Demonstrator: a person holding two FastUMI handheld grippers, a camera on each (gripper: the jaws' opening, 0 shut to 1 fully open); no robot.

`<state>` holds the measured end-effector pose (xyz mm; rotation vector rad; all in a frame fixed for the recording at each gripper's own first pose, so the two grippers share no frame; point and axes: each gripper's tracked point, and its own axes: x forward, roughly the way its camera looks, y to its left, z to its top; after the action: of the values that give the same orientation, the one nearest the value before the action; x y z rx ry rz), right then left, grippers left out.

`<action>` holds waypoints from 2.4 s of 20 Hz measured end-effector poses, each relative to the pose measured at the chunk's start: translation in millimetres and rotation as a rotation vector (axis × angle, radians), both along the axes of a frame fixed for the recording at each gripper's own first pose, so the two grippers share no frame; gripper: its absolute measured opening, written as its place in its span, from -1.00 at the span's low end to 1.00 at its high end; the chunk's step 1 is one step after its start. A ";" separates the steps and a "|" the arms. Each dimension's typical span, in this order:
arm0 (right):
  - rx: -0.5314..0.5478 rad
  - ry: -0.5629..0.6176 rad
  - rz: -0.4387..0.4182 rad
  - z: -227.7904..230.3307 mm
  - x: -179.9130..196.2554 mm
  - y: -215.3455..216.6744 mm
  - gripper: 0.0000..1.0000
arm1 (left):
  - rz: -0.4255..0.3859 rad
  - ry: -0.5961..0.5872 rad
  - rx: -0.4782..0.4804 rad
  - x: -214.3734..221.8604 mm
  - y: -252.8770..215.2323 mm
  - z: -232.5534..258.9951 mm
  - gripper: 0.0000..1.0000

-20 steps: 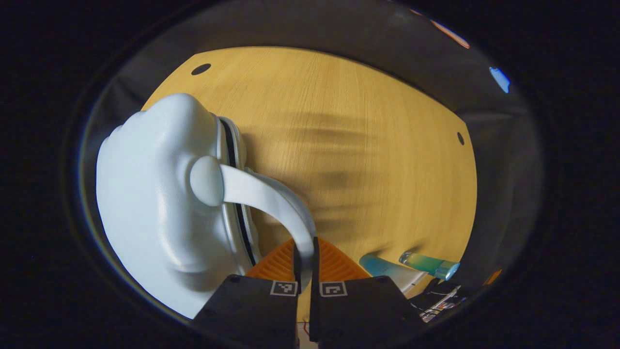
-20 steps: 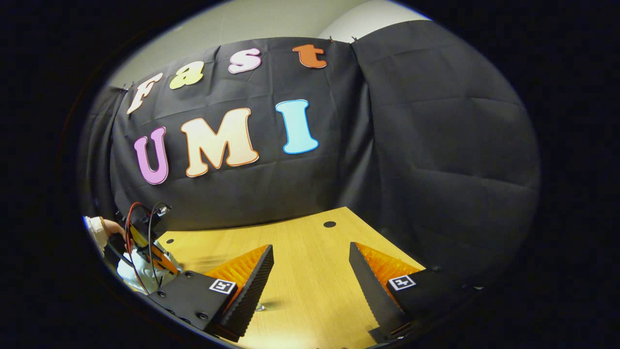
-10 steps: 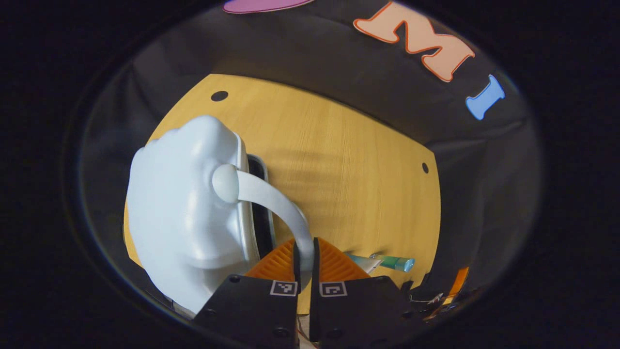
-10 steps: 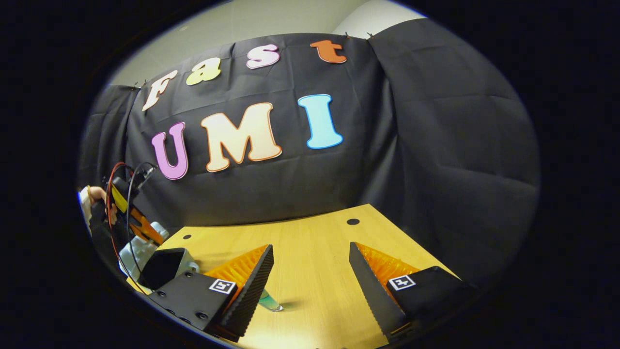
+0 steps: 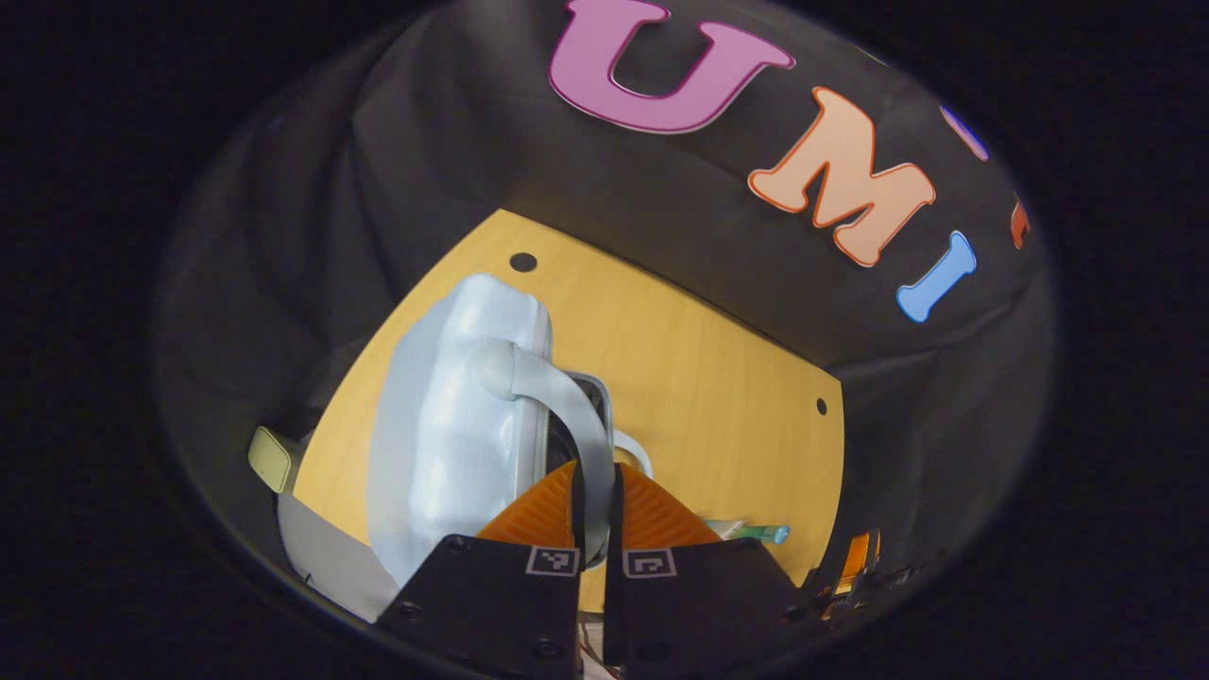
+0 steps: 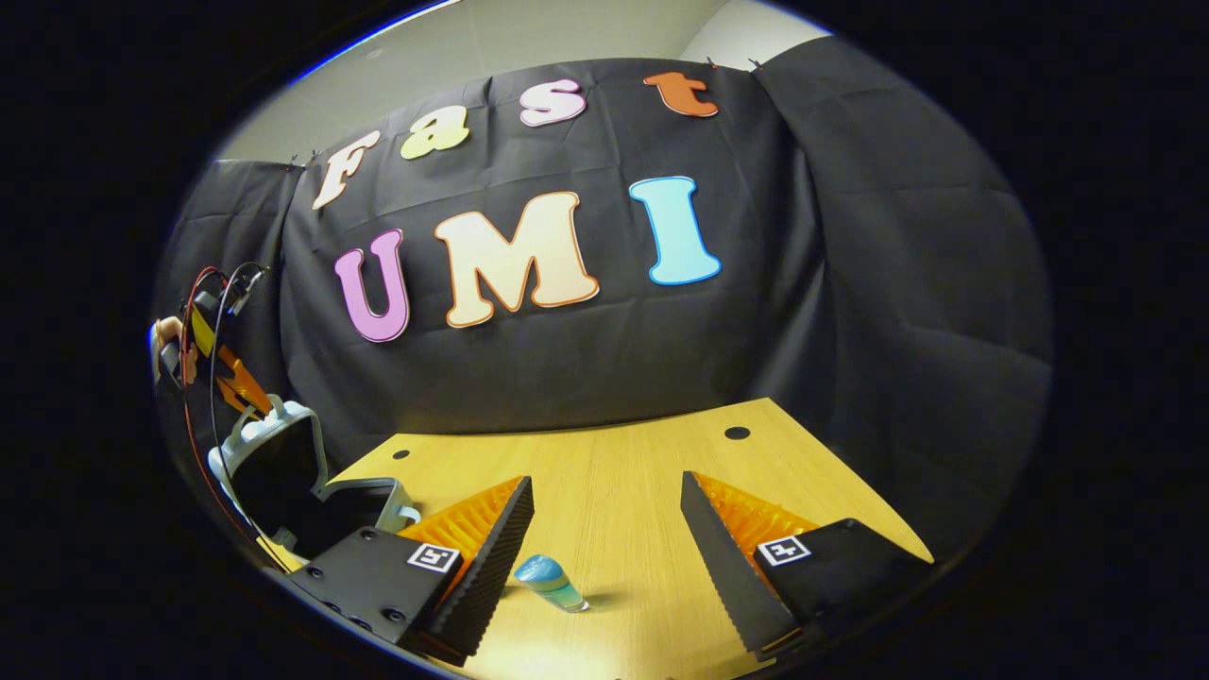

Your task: First open the suitcase, pack the skin care products into it, and then close the suitcase.

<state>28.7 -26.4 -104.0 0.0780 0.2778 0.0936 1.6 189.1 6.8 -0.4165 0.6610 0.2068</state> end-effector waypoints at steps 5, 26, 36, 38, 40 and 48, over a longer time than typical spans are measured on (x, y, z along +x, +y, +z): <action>-0.018 0.001 0.038 0.9 2.0 13.3 0.97 | 0.105 -0.044 0.021 -44.3 50.6 15.3 -0.95; -0.034 0.000 0.140 9.1 2.6 77.9 0.97 | 0.447 0.045 0.033 -197.2 205.9 -95.7 -0.96; -0.005 0.033 0.151 9.3 2.6 89.1 0.97 | 0.577 0.048 -0.155 -227.7 253.0 -189.8 -0.96; 0.002 0.037 0.139 9.2 3.7 88.2 0.97 | 0.578 0.040 -0.181 -227.1 259.9 -200.3 -0.96; 0.004 0.038 0.125 9.0 3.0 87.5 0.97 | 0.575 0.041 -0.203 -225.9 265.5 -211.3 -0.91; -0.039 0.049 0.131 1.5 -4.4 101.9 0.97 | 0.545 0.094 -0.239 -231.2 266.5 -233.5 -0.44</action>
<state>24.4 75.5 -102.5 0.0236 0.3331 0.2166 -229.6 455.6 -226.7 -0.8191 0.6553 0.6714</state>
